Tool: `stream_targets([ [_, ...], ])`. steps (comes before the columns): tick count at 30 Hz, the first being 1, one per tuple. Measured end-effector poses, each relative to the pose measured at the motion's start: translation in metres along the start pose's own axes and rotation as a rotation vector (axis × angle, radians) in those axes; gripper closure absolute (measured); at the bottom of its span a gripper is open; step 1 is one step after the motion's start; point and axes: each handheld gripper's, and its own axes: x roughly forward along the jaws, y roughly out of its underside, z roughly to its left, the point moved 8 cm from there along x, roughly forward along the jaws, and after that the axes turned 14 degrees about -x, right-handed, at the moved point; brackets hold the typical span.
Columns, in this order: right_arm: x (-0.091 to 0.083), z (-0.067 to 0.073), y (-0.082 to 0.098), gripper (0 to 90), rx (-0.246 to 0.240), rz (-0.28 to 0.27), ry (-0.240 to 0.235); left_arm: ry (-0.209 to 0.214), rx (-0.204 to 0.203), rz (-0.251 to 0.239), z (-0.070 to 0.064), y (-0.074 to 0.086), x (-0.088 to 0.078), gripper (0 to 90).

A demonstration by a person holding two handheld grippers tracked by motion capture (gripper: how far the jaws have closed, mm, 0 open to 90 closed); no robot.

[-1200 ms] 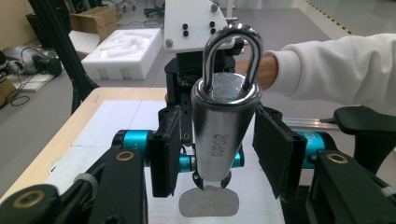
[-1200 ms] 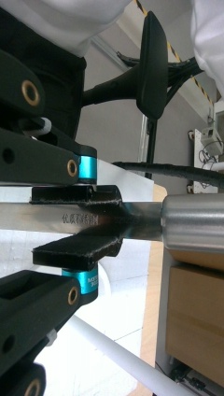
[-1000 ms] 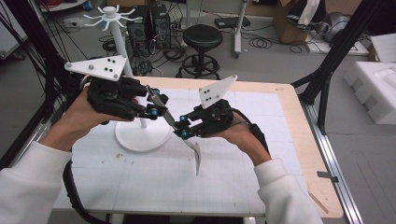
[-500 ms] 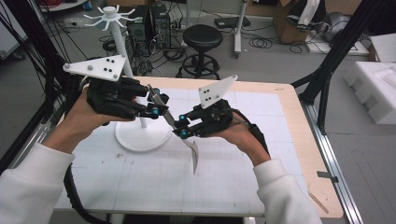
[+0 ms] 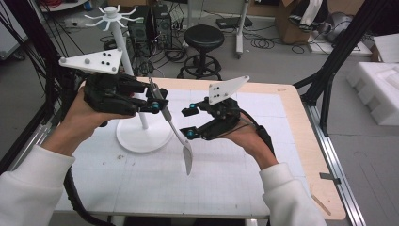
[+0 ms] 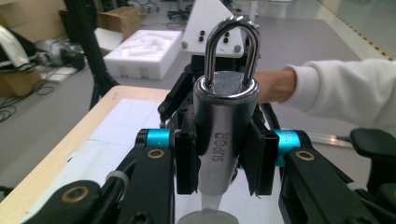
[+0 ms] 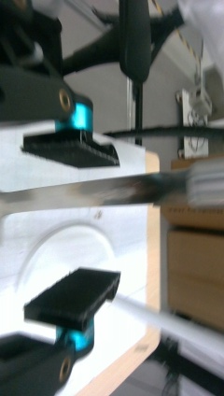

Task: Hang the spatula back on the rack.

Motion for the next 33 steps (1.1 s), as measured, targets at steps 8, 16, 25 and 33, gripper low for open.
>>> stream_targets([
  [8,-0.022,-0.009,0.024,0.1,0.065,0.042,0.197,-0.084,-0.019,-0.001,0.008,-0.002,-0.016,68.8],
  [16,-0.053,-0.001,0.053,0.1,0.107,0.077,0.314,-0.161,-0.059,0.009,0.017,-0.002,-0.033,68.7],
  [25,-0.082,0.013,0.088,0.1,0.16,0.084,0.387,-0.218,-0.084,0.007,0.026,-0.003,-0.048,68.7],
  [33,-0.099,0.021,0.112,0.1,0.19,0.087,0.446,-0.276,-0.095,0.035,0.04,-0.003,-0.066,68.8],
])
